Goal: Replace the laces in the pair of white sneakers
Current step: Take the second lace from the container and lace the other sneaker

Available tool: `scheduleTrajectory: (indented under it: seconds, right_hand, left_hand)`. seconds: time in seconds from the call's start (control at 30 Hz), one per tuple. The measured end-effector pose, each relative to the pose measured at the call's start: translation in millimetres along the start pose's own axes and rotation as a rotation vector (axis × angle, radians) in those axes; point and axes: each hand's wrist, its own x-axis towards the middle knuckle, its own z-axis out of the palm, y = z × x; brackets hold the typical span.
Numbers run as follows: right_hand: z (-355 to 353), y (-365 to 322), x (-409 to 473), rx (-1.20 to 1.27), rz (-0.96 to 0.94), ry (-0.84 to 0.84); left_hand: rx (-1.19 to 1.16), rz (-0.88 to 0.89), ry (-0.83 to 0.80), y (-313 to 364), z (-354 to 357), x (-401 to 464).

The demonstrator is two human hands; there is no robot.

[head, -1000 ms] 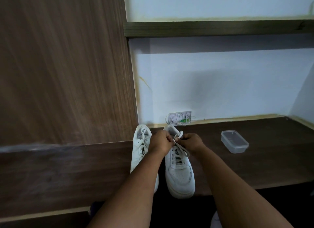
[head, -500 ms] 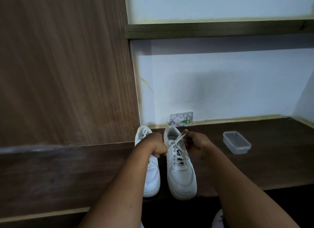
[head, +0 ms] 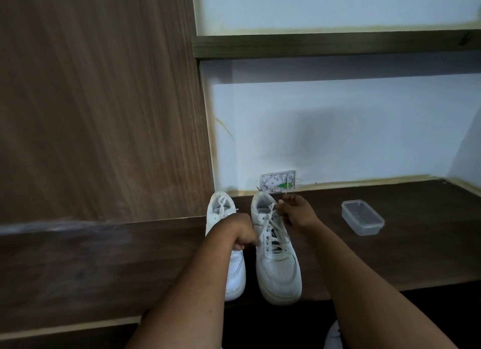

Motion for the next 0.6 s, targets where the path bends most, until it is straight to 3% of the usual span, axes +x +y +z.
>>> scheduleTrajectory:
  seconds: [0.23,0.6]
  right_hand:
    - [8,-1,2,-0.441,-0.190,0.081]
    - [6,-12,8,-0.622,-0.149,0.026]
  left_hand:
    - [-0.030,0.175,0.402,13,9,11]
    - [-0.039,0.213,0.421,12,15,19]
